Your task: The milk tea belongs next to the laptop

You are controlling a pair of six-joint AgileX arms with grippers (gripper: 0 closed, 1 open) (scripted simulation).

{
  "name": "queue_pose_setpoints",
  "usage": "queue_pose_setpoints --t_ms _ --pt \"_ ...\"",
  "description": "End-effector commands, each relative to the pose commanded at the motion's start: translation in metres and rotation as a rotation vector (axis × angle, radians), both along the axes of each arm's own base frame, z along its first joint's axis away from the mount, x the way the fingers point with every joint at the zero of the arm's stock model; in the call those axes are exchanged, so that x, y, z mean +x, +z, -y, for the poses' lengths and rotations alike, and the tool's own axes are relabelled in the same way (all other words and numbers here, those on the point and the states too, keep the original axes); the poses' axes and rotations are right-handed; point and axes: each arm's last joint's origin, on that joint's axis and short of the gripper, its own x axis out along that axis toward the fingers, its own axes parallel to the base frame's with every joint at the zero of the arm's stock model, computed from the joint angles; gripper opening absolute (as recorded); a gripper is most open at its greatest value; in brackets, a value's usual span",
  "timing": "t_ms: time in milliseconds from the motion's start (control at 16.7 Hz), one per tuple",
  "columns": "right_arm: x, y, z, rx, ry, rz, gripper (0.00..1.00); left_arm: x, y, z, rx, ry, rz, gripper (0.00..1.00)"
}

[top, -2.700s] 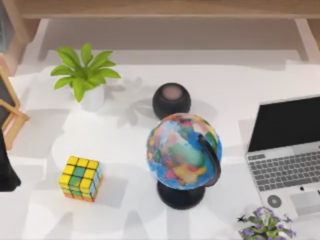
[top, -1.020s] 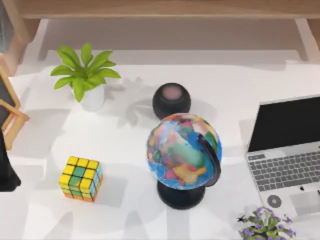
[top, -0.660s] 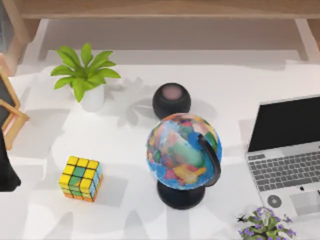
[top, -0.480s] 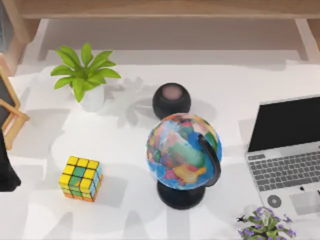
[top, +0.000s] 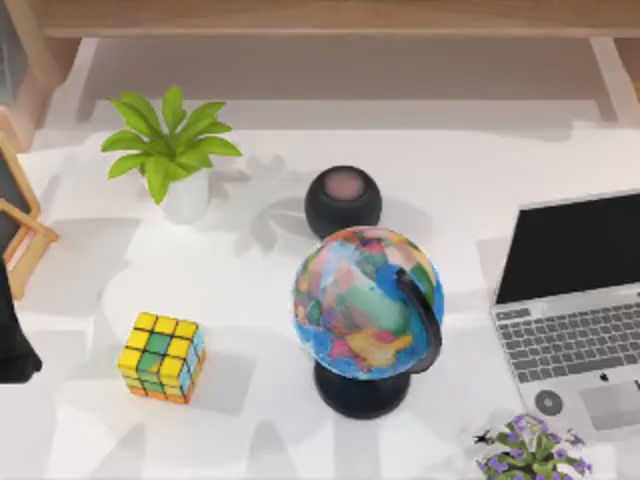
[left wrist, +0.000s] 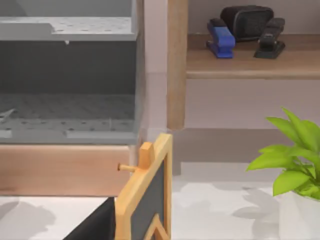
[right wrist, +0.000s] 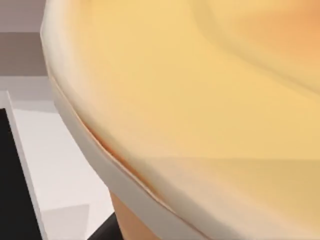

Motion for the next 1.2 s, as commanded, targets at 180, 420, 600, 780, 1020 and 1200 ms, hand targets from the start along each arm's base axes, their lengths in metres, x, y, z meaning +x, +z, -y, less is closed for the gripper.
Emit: queue_pose_setpoints --t_ms 180,420,600,780,1020,1200 --pt "-0.021 0.003 -0.003 0.002 -0.005 -0.024 0.00 0.000 0.000 0.000 0.000 0.000 0.000 1.00" --pt "-0.043 0.005 -0.007 -0.005 -0.023 -0.032 0.00 0.000 0.000 0.000 0.000 0.000 0.000 1.00" --pt "-0.051 0.004 -0.008 -0.005 -0.036 -0.039 0.00 0.000 0.000 0.000 0.000 0.000 0.000 1.00" --pt "-0.051 0.003 -0.008 -0.005 -0.037 -0.039 0.00 0.000 0.000 0.000 0.000 0.000 0.000 1.00" --pt "-0.050 0.004 -0.009 -0.009 -0.033 -0.034 0.00 0.000 0.000 0.000 0.000 0.000 0.000 1.00" --pt "-0.049 0.005 -0.010 -0.051 -0.028 0.003 0.00 0.000 0.000 0.000 0.000 0.000 0.000 1.00"
